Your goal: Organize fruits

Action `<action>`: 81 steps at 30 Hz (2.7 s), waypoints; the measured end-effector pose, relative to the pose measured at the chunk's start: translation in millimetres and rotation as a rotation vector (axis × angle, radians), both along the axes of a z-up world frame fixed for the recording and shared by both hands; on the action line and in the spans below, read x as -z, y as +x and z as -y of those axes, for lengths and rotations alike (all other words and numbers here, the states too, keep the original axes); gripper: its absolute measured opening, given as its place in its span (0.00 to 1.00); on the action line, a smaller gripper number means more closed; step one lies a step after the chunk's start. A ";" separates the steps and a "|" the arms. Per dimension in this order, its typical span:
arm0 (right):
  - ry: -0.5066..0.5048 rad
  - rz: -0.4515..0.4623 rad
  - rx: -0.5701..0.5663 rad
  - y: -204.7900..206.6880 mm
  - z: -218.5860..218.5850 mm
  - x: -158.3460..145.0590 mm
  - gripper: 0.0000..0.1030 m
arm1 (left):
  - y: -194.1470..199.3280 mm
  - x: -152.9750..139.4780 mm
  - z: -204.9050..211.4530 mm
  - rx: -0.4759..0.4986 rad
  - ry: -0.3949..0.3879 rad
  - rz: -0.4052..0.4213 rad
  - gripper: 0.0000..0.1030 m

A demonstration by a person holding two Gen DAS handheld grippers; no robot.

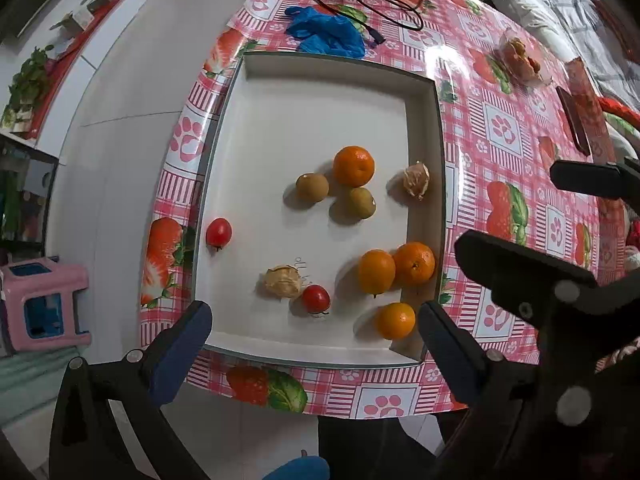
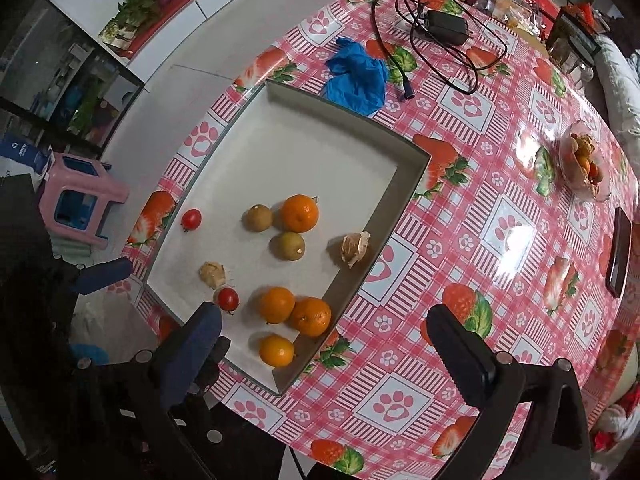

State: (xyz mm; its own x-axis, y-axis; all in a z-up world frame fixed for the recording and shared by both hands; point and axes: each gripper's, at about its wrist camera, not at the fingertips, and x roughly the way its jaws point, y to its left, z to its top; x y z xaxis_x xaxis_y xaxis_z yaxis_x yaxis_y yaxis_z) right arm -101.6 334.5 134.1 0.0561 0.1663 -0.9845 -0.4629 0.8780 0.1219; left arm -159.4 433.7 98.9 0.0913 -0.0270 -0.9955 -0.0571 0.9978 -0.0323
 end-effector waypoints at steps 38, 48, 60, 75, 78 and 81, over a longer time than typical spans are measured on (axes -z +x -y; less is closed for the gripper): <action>-0.018 -0.038 0.026 -14.1 7.6 12.4 1.00 | -4.1 0.4 10.8 0.079 0.042 -0.007 1.00; -0.018 -0.038 0.027 -15.1 7.4 12.1 1.00 | -6.0 -0.4 10.9 0.080 0.044 -0.007 1.00; -0.017 -0.034 0.030 -16.7 8.3 12.1 1.00 | -7.2 -2.5 12.4 0.098 0.063 0.006 1.00; -0.015 -0.030 0.034 -18.4 9.1 10.3 1.00 | -9.4 -2.9 13.9 0.104 0.083 0.007 1.00; -0.014 -0.030 0.034 -18.9 9.0 10.3 1.00 | -10.4 -2.9 14.1 0.106 0.086 0.005 1.00; -0.014 -0.030 0.034 -19.0 9.4 10.2 1.00 | -11.8 -3.0 14.6 0.107 0.082 0.005 1.00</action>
